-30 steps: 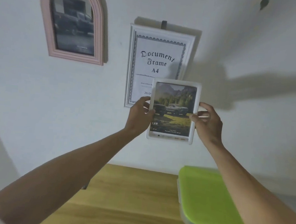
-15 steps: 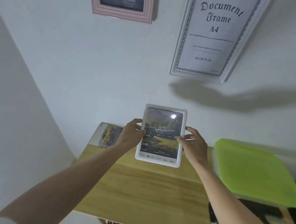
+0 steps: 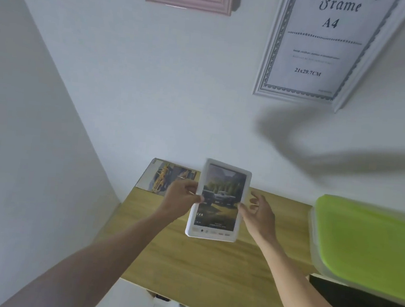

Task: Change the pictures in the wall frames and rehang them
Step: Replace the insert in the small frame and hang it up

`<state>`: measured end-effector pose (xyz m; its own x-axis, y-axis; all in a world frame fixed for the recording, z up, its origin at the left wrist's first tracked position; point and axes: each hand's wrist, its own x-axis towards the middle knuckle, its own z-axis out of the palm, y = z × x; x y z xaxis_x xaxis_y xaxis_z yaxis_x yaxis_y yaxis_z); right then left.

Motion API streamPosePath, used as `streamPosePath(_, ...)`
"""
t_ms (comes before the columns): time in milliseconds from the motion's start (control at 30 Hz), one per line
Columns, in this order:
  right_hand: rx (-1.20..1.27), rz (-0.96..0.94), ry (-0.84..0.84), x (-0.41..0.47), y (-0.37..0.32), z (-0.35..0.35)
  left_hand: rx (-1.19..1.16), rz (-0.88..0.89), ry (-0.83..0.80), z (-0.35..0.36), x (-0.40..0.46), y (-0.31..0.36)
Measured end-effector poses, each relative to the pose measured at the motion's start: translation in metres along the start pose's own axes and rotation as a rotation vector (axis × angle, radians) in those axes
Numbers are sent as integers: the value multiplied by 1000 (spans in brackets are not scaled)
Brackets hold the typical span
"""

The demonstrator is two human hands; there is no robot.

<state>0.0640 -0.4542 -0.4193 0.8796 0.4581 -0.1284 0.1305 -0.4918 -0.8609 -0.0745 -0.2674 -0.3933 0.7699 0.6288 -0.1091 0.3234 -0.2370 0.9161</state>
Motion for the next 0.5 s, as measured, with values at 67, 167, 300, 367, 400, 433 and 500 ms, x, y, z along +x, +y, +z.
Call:
streamPosePath(67, 46, 0, -17, 3, -11, 7, 30, 19, 49, 8, -2, -2)
streamPosePath(167, 145, -35, -85, 3, -40, 13, 104, 68, 119, 22, -8, -1)
streamPosePath(300, 235, -24, -145, 7, -62, 26, 233, 228, 194, 46, -13, -7)
streamPosePath(367, 236, -4, -140, 13, -65, 28, 318, 318, 199, 58, -13, -10)
streamPosePath(400, 215, 4, -136, 15, -66, 28, 361, 339, 186, 63, -12, -13)
streamPosePath(433, 191, 14, -126, 18, -66, 27, 396, 357, 172, 67, -11, -16)
streamPosePath(500, 185, 51, -114, 24, -61, 24, 417, 429, 150, 71, -7, -21)
